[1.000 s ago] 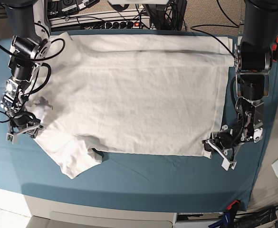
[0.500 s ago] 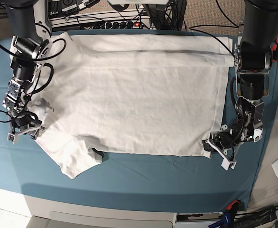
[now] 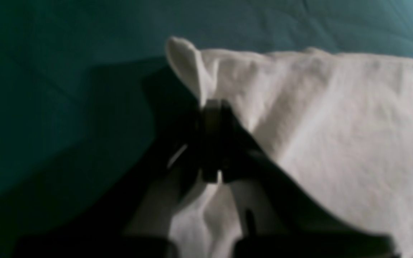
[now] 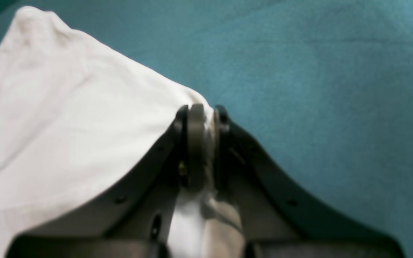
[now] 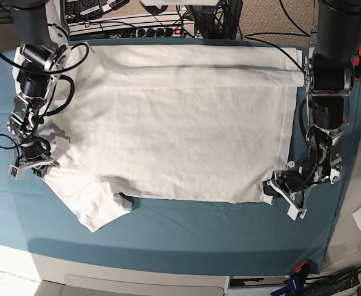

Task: Fold the T-shirt properly
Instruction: 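Lift the grasped edge and fold it toward the first fold, then release the fold and move the right gripper to the sleeve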

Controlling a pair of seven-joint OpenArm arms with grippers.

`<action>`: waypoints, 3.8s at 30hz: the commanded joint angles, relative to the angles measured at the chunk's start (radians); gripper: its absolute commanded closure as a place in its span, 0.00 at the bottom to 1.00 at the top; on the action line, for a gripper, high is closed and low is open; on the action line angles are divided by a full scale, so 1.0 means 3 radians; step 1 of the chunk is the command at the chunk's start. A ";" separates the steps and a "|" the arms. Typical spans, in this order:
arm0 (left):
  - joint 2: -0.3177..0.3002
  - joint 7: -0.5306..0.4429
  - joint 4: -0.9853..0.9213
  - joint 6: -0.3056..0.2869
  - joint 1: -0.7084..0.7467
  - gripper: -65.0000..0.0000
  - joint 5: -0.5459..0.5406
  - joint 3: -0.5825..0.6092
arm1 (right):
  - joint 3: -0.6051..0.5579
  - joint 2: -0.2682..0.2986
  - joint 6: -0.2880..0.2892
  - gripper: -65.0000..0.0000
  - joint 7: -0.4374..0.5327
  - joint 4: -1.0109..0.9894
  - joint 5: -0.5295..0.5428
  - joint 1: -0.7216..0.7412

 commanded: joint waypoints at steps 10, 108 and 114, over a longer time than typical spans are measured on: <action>-0.0278 0.0272 0.0163 -0.0496 0.0066 1.00 -0.0615 -0.0032 | 0.0000 0.0161 0.0798 1.00 -0.0318 0.1048 0.0393 -0.0615; -0.0516 0.1352 0.2894 -0.0682 0.2534 0.66 -0.1472 -0.1298 | 0.0913 0.0272 0.0798 0.61 -0.1133 0.2394 0.1124 -0.2031; -0.0518 0.1375 0.3297 -0.0835 0.2544 0.66 -0.1699 -0.1550 | 0.1288 0.0272 0.0798 0.61 -0.1105 0.2394 0.1414 -0.1743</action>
